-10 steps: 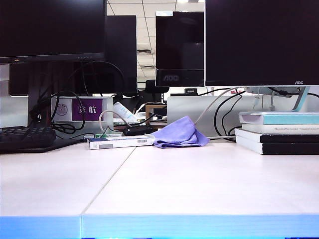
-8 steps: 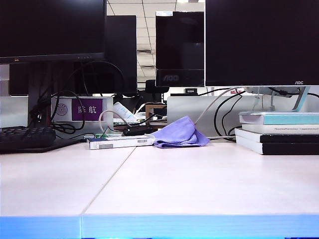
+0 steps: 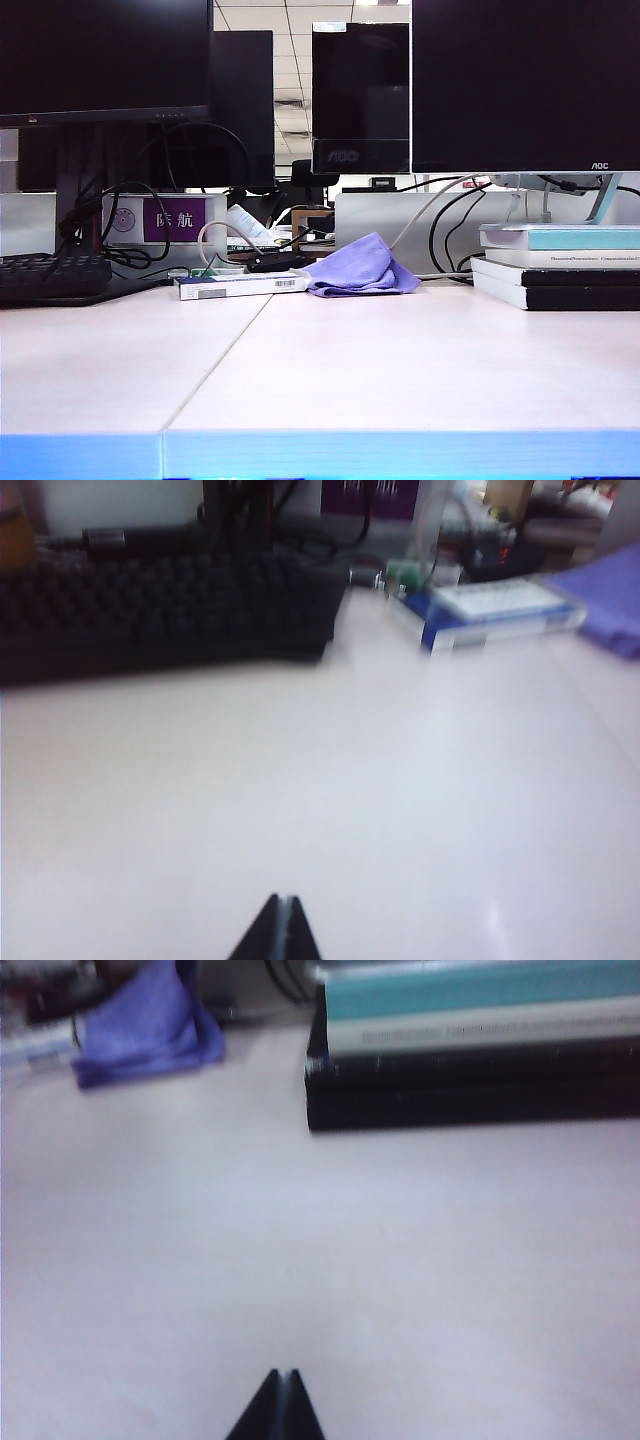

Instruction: Wipe the table from front to back using the rag.

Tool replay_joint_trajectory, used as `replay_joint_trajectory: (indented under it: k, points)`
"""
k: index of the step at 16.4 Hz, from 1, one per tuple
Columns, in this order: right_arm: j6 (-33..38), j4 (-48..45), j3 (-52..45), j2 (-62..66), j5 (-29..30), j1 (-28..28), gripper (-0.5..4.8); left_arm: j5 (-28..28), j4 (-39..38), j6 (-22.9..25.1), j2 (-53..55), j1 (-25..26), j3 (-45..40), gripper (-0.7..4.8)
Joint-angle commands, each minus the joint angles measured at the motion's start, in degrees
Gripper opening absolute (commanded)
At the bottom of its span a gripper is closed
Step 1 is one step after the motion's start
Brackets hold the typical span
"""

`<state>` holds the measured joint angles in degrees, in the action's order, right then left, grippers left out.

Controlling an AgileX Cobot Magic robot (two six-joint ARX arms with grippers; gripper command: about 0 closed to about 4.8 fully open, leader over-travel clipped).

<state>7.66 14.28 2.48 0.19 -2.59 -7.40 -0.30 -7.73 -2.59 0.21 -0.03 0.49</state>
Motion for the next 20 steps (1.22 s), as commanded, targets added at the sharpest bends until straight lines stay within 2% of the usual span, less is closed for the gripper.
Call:
replay_joint_trajectory:
  k: [1,4,7,9,12,14,16,18,19,20]
  points:
    - [2.8,-5.2,5.6,-0.1,-6.3,0.0,-0.01,-3.8,4.0,-8.3,0.9,0.1,6.9,-0.05]
    - [2.8,-5.4,10.6,0.3,-8.5,0.0,-0.01,-3.4,4.1,-7.2,5.1,0.1,14.1,-0.05]
    - [2.8,-6.3,18.6,6.3,-8.9,0.0,-0.01,-2.8,4.9,-5.6,16.5,0.1,28.1,-0.05]
    - [2.8,-8.4,23.2,11.4,-8.6,0.0,-0.01,1.8,4.0,-3.5,22.8,0.1,35.2,-0.05]
    - [-1.9,-8.6,30.8,21.1,-5.7,0.0,-0.01,11.9,-2.2,-3.3,32.5,0.0,46.7,-0.05]
    - [-2.1,-9.6,34.9,28.3,-3.3,-0.1,-0.01,17.5,-6.1,-3.2,37.9,-1.4,53.2,-0.05]
    - [-2.1,-13.1,38.9,35.7,-2.5,-2.3,-0.01,16.9,-9.9,-3.2,43.3,-8.0,59.2,-0.05]
    - [-2.2,-16.0,41.1,41.1,-3.6,-6.6,-0.01,12.3,-12.0,-1.7,46.2,-14.8,62.4,-0.05]
    - [-3.3,-18.0,42.4,45.3,-3.9,-10.2,-0.01,7.9,-11.8,-0.4,47.6,-19.6,63.5,-0.05]
    - [-5.1,-19.6,43.4,48.5,-3.9,-13.1,-0.01,6.2,-11.7,-0.4,48.5,-22.6,64.1,-0.05]
